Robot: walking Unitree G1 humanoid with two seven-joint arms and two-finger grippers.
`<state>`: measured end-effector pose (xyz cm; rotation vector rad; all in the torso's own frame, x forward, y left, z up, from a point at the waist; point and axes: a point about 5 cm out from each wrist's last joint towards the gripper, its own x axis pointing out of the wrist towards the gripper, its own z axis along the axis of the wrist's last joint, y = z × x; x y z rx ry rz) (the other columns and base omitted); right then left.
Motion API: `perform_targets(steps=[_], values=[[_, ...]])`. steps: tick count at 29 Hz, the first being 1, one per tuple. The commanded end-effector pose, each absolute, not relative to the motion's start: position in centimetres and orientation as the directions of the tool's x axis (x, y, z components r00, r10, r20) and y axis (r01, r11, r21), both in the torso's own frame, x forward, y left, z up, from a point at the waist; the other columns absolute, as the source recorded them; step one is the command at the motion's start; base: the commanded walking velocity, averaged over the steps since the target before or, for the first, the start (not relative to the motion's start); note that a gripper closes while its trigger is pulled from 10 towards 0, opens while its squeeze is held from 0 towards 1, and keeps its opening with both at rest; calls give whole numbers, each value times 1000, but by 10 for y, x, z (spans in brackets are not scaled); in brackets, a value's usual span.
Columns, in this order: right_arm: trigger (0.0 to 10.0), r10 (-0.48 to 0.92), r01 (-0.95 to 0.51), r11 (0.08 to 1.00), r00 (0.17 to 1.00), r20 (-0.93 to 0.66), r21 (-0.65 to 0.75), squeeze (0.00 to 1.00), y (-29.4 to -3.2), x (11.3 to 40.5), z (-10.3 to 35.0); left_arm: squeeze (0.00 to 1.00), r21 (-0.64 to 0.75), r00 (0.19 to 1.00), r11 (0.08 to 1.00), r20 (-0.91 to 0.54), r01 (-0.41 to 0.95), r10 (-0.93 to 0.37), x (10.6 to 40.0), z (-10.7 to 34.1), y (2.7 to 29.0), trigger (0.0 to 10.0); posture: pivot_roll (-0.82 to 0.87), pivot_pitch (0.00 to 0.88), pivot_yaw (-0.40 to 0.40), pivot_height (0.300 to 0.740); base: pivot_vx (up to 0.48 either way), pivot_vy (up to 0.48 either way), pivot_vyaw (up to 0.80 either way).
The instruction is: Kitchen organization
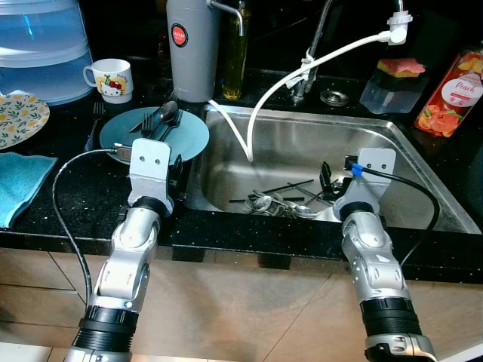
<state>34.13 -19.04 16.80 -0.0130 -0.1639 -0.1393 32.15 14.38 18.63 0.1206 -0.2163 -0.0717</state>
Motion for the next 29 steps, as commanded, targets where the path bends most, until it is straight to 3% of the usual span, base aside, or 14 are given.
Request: perform_targets(steps=[1,29], values=[[10000,-140,142,990,980,144,-2,0,-190,342,163,0,133,983,990,165,56,-77,322,176,147,10000,212,0,-54,740,0,0,0],[10000,-143,145,989,978,155,-2,0,-193,344,166,0,126,983,990,165,58,-79,322,175,143,10000,224,0,-70,740,0,0,0]])
